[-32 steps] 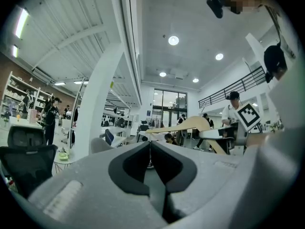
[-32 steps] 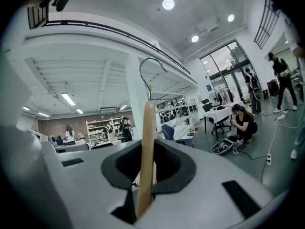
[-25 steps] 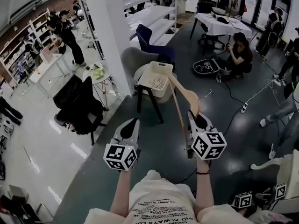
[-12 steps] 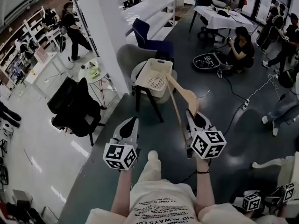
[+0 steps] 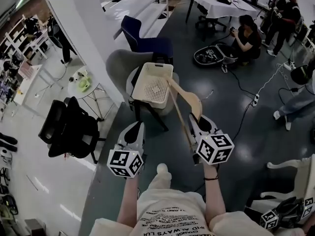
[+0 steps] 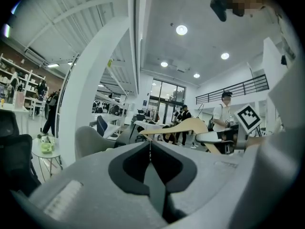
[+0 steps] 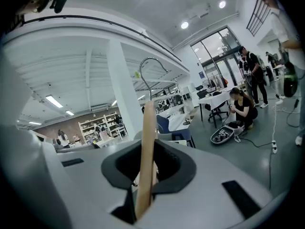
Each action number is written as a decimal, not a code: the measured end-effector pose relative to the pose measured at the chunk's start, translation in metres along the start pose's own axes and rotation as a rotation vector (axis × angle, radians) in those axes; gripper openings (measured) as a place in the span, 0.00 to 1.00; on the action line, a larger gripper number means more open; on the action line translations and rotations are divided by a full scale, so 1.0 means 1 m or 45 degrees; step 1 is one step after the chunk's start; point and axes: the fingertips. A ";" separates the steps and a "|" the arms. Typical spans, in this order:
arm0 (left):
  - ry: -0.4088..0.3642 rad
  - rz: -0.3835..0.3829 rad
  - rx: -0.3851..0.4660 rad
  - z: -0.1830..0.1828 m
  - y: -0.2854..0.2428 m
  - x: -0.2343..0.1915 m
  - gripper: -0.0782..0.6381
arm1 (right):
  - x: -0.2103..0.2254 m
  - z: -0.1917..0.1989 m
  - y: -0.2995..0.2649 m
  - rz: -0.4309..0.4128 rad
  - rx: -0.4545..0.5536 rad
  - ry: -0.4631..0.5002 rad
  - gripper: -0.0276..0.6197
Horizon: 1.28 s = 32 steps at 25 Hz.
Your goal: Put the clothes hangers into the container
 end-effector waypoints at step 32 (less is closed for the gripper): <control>0.168 -0.006 -0.141 0.023 -0.142 -0.172 0.14 | 0.019 -0.026 -0.231 0.056 -0.133 -0.189 0.13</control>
Point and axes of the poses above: the fingertips, and each gripper's own axes: y backward along the fingers, x to its right, z out of its underside, and after that the axes turned 14 degrees about z, right-handed
